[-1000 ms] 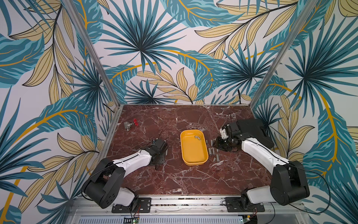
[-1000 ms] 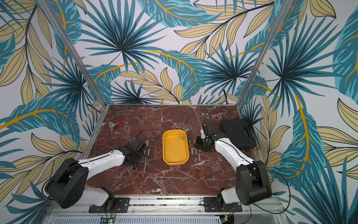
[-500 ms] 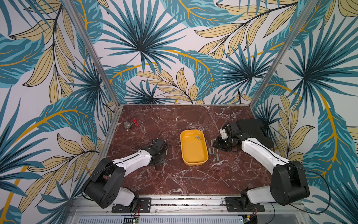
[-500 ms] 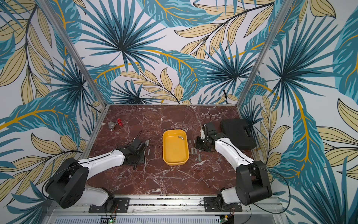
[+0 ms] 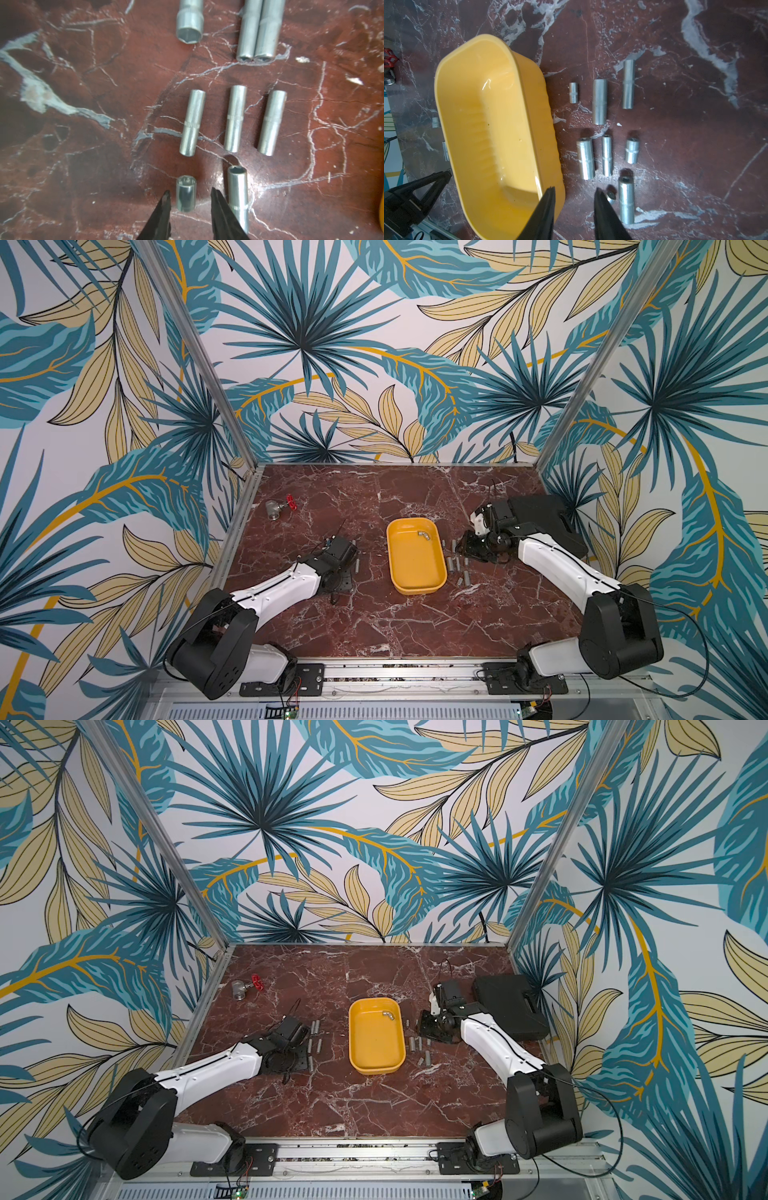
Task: Take out the socket from the storage box
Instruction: Place the socket head at the center of the board, then pick up the socket head from the storage box.
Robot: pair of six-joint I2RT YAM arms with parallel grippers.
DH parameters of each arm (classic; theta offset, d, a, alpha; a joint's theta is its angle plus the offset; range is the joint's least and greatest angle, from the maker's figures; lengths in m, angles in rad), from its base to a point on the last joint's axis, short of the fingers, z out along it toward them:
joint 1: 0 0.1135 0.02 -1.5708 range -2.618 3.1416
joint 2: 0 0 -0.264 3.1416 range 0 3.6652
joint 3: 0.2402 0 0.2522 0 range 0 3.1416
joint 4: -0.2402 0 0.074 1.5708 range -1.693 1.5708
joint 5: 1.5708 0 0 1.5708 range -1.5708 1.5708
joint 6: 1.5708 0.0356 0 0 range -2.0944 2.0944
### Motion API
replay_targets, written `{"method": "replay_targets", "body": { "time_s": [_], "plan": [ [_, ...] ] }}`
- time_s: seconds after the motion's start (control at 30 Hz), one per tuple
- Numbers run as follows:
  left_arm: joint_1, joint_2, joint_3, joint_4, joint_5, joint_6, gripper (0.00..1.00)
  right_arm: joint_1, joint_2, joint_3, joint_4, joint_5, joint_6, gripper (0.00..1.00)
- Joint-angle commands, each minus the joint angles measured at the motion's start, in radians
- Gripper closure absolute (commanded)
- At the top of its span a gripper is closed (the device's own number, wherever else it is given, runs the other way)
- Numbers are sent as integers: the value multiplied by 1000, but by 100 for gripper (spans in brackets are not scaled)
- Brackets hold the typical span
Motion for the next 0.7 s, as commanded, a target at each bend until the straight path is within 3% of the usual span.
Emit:
{"method": "replay_targets", "body": {
  "time_s": [0.0, 0.37, 0.67],
  "plan": [
    [6, -54, 32, -36, -19, 13, 64, 33, 29, 56, -47, 32, -43, 66],
    [8, -161, 31, -98, -64, 14, 63, 225, 270, 360, -189, 249, -153, 67],
    [53, -162, -38, -63, -60, -3, 62, 271, 439, 508, -240, 368, -194, 67]
  ]
}}
